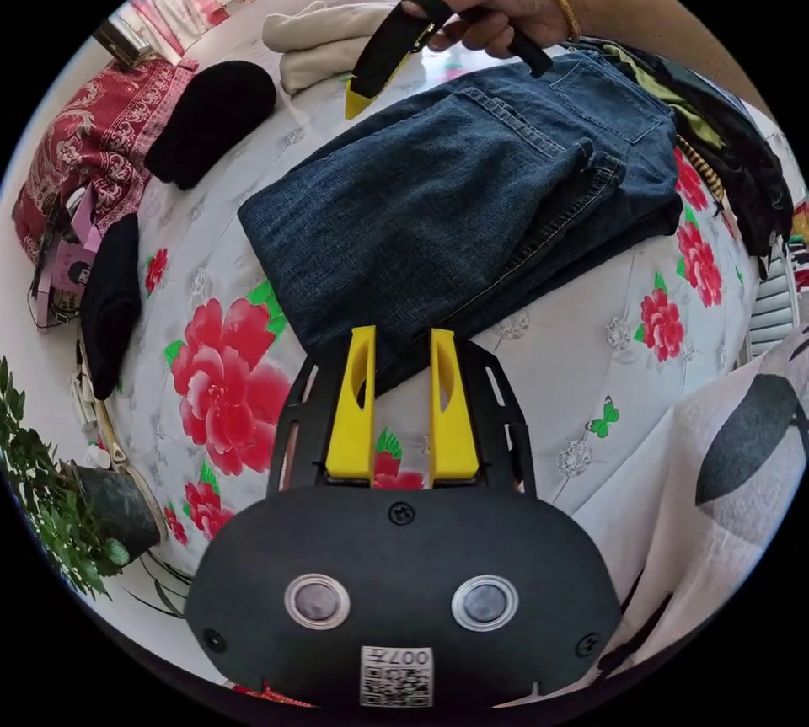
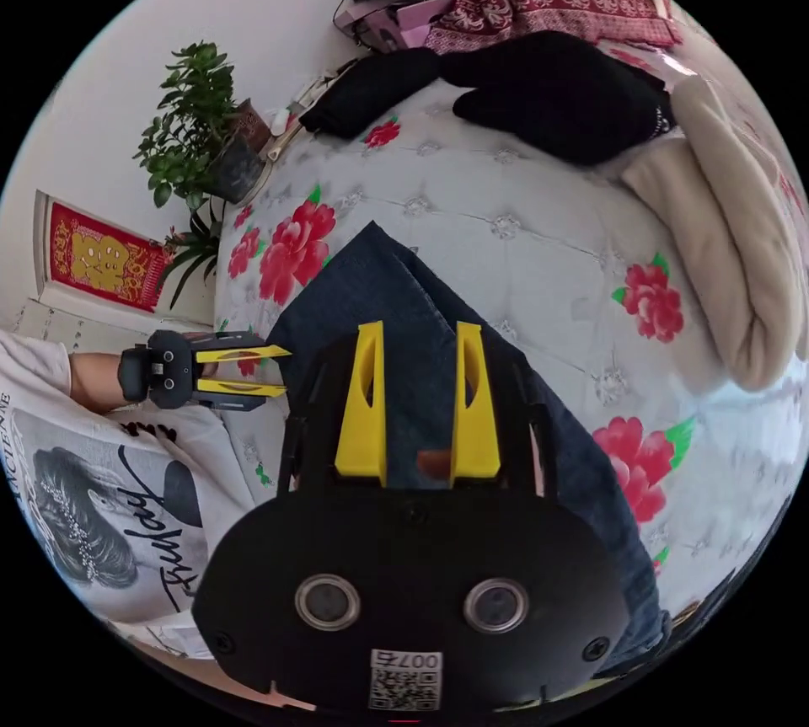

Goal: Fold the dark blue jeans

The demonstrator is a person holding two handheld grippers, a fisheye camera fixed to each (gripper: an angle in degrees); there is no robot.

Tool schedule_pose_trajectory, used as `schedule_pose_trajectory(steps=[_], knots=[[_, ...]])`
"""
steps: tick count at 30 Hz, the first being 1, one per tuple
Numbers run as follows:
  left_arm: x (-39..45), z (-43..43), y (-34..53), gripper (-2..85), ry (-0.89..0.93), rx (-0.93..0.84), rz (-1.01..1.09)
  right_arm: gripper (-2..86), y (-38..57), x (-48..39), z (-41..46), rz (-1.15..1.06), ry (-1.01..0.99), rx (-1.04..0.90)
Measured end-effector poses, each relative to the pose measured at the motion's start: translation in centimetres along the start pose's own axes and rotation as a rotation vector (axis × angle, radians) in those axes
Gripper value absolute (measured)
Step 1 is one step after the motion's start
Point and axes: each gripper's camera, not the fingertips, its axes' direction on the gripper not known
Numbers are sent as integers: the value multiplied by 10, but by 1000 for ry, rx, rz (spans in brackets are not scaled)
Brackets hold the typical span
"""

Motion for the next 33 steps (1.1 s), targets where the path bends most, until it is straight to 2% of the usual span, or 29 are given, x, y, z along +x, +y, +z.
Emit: schedule_pose_trajectory(steps=[2,5,9,13,17,20,25,28,33], knots=[[-13,-3,9,33,89,31,-84,104,-17,2,17,-23,-53,-50],[-22,-6,14,1,121,36,-121,110,-34,-1,39,-56,-116,-151],[-27,-13,18,2,132,67,-119,109,-44,-2,27,-102,-82,-137],[-33,-25,30,62,147,146,-85,104,-63,9,18,-58,-136,-86],[-32,-8,31,74,110,84,-17,95,-82,4,51,-100,-203,-272],[-36,-4,33,47,109,90,-8,86,-86,-1,51,-149,-186,-326],[-54,0,38,-4,202,105,-124,68,-94,11,56,-72,-252,-337],[-68,-7,46,-8,243,134,-202,44,-100,-12,54,-179,-220,-361],[-104,-26,78,-9,228,210,-409,40,-130,-63,15,-309,-131,-221]])
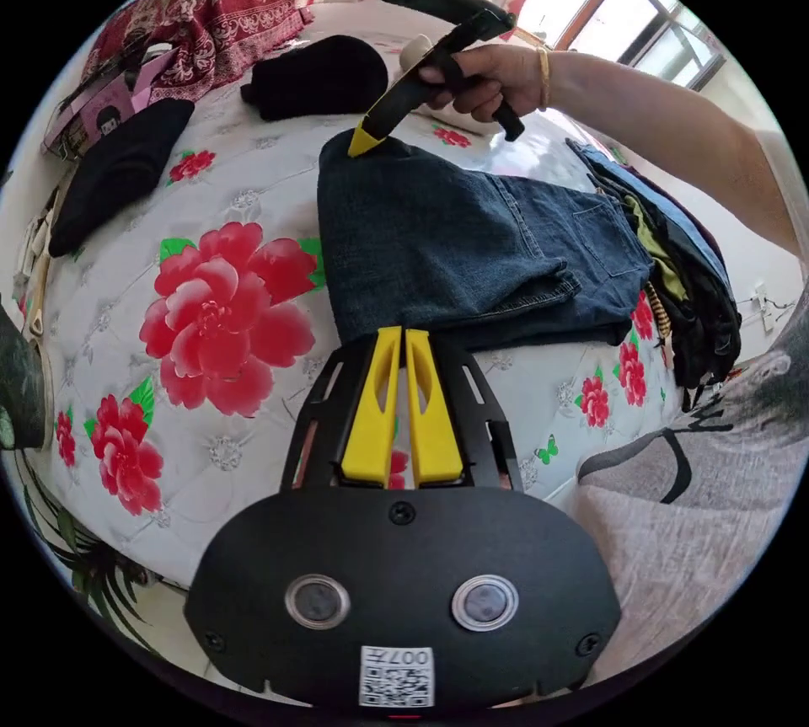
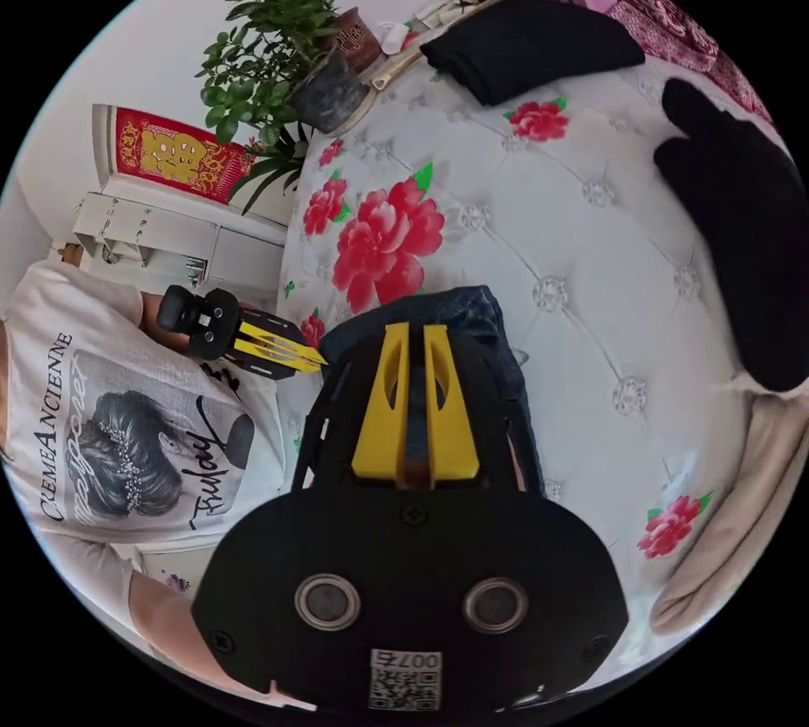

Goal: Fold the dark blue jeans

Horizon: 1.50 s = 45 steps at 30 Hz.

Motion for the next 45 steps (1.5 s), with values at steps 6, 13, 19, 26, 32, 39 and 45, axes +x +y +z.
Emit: schedule_pose_trajectory(steps=[6,13,19,26,32,39,45], knots=[[-29,12,4,-4,-23,-47,-78,71,-2,1,22,222,203,77],[-17,-6,4,55,-52,-54,31,70,147,-60,7,346,208,318],[9,-21,-20,50,-102,-19,165,64,205,-122,56,338,286,215],[21,31,-26,1,-161,-174,118,64,240,-122,95,545,167,256],[65,-6,-33,3,-163,-71,240,94,382,-143,18,955,238,741],[92,12,-44,3,-84,-122,200,123,628,-178,23,1722,312,1237],[93,15,-49,-3,-62,-149,92,99,645,-153,50,1860,173,1398]])
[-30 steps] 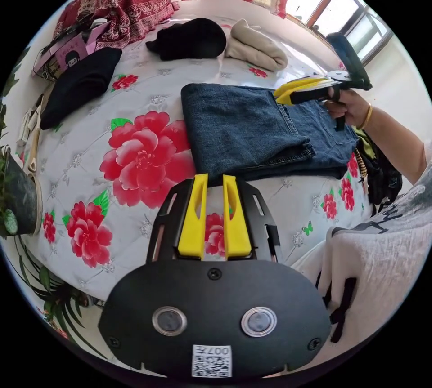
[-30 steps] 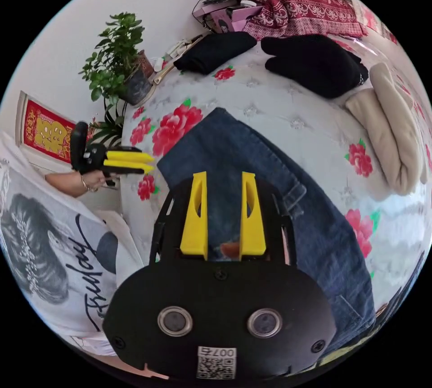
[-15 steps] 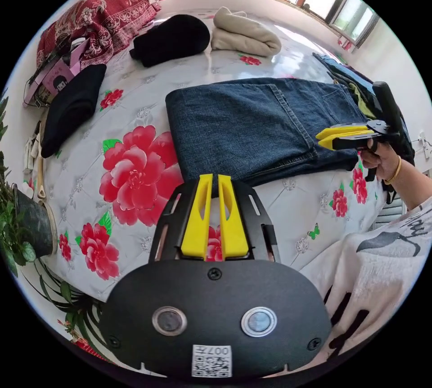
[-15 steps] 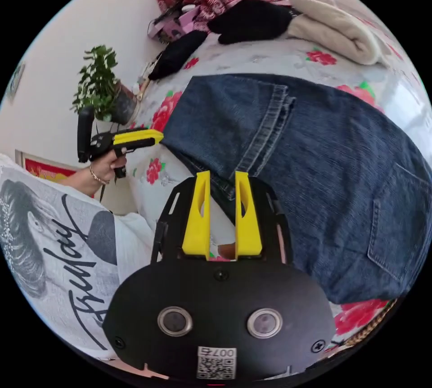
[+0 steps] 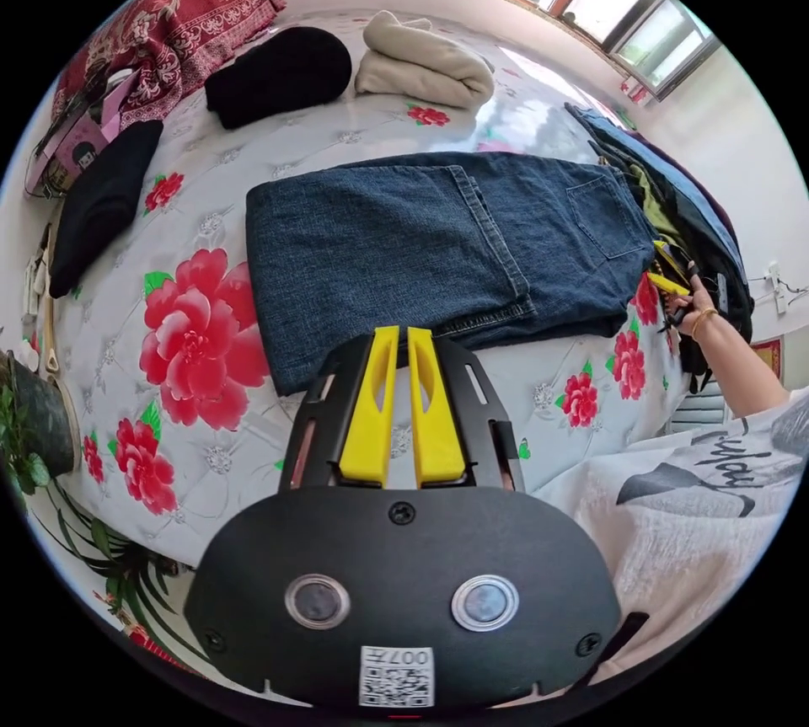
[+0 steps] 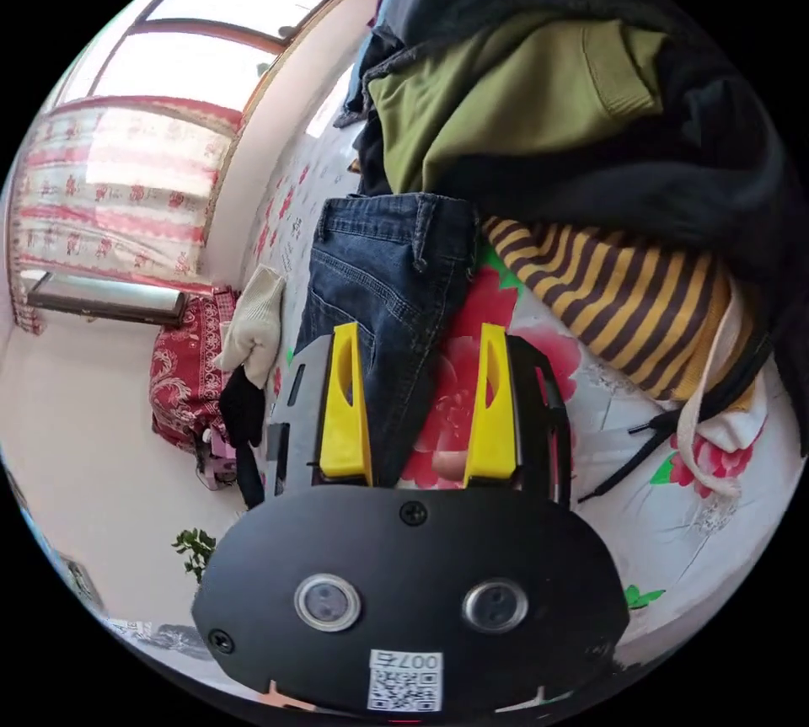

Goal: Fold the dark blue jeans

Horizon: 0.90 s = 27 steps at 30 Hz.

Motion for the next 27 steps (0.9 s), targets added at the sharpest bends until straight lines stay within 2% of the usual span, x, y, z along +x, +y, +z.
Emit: schedule_pose_trajectory(steps=[4,7,9,10,12,15,19,21,23,27], knots=[[-10,-5,9,-5,-4,-3,-95,41,13,-32,-5,-2,-75,66],[-19,-6,17,-7,-9,-7,-167,14,31,-131,-10,-422,-7,56],[-21,-7,21,-8,-34,-7,-190,7,73,-223,-2,-905,102,-18],[-22,-7,23,-9,-48,-3,-197,5,89,-242,1,-1032,125,-43],[-22,-8,25,-9,-52,2,-207,2,160,-295,21,-1495,201,-195],[-23,-8,27,-10,-49,13,-223,1,251,-314,55,-1881,270,-400],[-25,-5,29,-9,-46,14,-234,0,337,-292,121,-2080,358,-672],[-28,-5,31,-9,-42,14,-245,1,373,-262,160,-2158,470,-829],[-35,-11,34,-7,-46,31,-251,1,382,-262,156,-2211,461,-799],[-53,-13,40,5,-61,39,-273,7,367,-285,148,-2097,380,-911]])
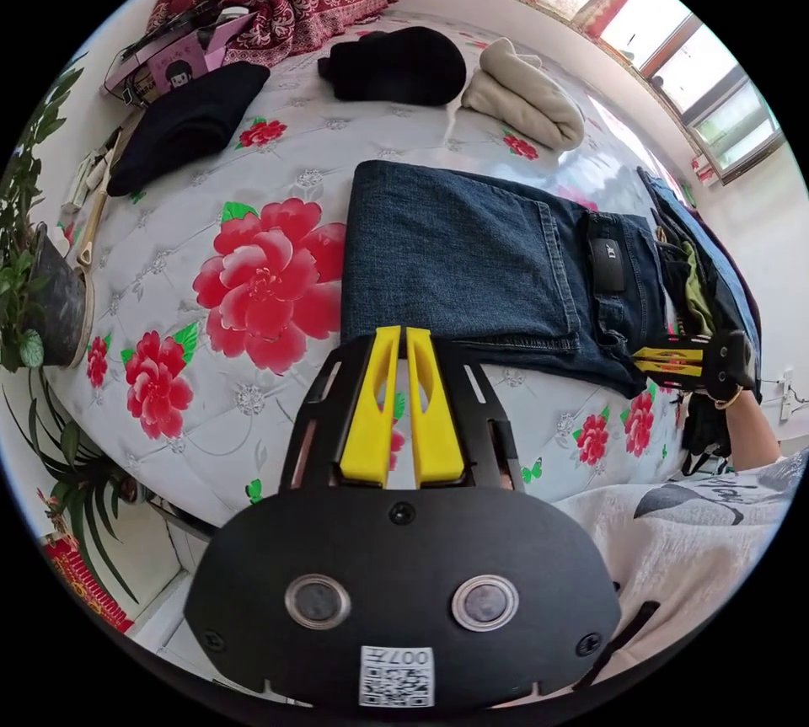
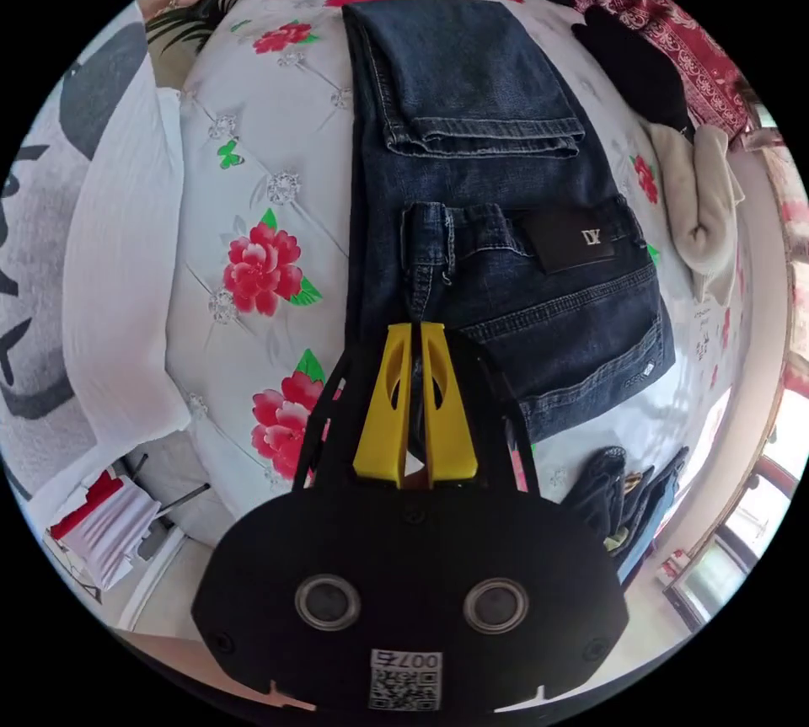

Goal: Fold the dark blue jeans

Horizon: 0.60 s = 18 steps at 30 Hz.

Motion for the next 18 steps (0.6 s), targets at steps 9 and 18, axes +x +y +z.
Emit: schedule_pose_trajectory(steps=[9,18], knots=[[-70,10,-12,82,37,37,-127,45,28,73,-53,519,-181,456],[-78,53,-22,118,19,-119,-14,72,10,92,-11,718,-87,298]])
